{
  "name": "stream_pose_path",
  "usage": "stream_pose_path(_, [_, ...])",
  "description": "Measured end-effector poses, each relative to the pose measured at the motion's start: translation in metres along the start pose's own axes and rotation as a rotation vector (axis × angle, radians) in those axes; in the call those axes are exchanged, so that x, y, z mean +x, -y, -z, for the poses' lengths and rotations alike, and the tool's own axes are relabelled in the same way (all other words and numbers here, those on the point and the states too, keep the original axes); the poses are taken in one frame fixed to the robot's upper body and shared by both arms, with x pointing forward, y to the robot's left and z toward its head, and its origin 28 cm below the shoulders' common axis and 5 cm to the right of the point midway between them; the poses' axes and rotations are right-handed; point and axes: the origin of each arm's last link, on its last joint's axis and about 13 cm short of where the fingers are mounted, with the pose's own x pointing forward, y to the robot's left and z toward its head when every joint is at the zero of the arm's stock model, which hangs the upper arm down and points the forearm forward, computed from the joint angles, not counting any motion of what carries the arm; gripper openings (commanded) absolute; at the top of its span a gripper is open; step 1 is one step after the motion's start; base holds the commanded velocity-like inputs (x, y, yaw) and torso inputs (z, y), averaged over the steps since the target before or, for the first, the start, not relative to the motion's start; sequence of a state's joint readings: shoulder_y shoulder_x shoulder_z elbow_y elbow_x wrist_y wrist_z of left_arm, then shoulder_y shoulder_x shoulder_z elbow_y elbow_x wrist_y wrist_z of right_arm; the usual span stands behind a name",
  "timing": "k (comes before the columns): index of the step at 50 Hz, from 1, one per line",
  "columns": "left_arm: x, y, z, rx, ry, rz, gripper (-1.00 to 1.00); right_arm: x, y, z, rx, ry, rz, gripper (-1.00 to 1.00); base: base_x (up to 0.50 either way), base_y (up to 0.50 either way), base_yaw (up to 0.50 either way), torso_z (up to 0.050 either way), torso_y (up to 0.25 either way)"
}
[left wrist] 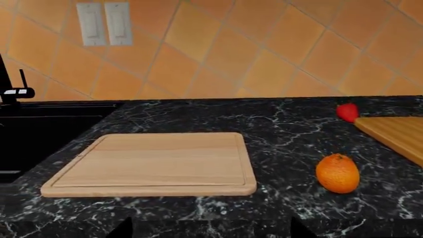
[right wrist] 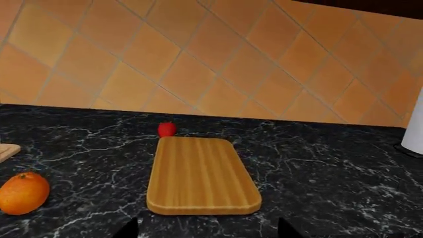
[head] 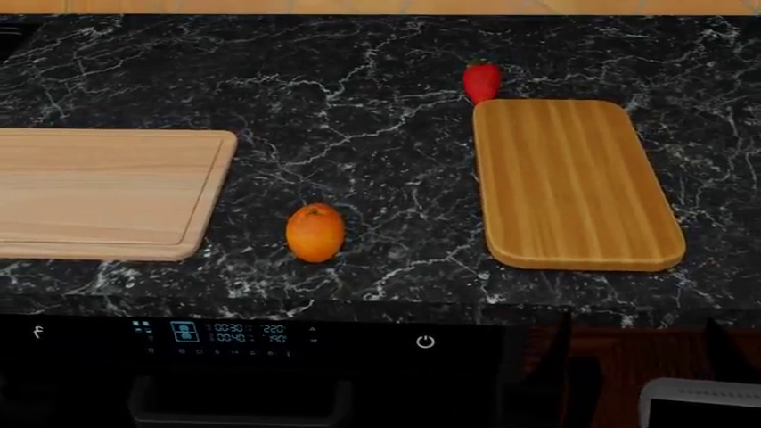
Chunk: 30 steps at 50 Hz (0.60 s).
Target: Place the tangerine and the strawberry on separate cutting boards.
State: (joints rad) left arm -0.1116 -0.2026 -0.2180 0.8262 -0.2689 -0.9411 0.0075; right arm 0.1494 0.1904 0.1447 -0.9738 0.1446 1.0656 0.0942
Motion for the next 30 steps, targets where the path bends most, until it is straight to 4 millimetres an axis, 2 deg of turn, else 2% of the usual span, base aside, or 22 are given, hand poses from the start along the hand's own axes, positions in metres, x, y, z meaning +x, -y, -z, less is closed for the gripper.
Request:
stream_pose_path(15, [-0.0021, -0.0034, -0.0031, 0.027, -0.03, -0.014, 1.0, -0.0014, 0.0019, 0.0006, -0.009, 0.0, -0.005, 1.0, 0.45, -0.09, 0.0, 0.0, 0.0])
stream_pose_path(30, [-0.0052, -0.0099, -0.0092, 0.036, -0.023, -0.036, 1.0, -0.002, 0.002, 0.0004, -0.013, 0.005, -0.002, 1.0, 0.5, 0.0, 0.0, 0.0, 0.0])
